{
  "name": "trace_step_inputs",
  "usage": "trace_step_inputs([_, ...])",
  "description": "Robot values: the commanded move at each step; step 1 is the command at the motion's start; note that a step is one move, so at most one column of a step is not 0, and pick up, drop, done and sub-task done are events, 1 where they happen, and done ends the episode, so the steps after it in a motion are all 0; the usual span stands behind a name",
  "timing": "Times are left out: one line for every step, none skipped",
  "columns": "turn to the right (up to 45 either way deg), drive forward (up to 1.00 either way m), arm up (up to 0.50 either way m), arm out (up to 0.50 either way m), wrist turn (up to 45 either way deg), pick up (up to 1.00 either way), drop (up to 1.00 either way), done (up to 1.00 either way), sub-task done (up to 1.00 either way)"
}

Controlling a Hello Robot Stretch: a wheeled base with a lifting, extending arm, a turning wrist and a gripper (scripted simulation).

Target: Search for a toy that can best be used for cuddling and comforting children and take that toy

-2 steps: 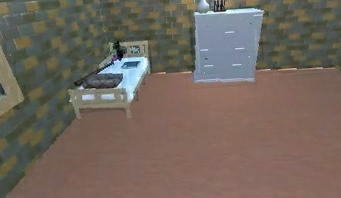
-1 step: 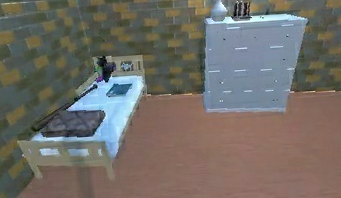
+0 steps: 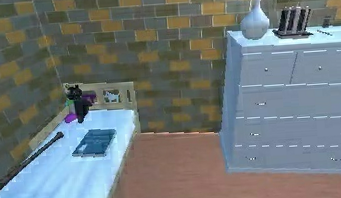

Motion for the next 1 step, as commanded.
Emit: trace_step_inputs([0.0, 1.00, 0.00, 0.00, 0.0, 0.00, 0.00, 0.00, 0.00])
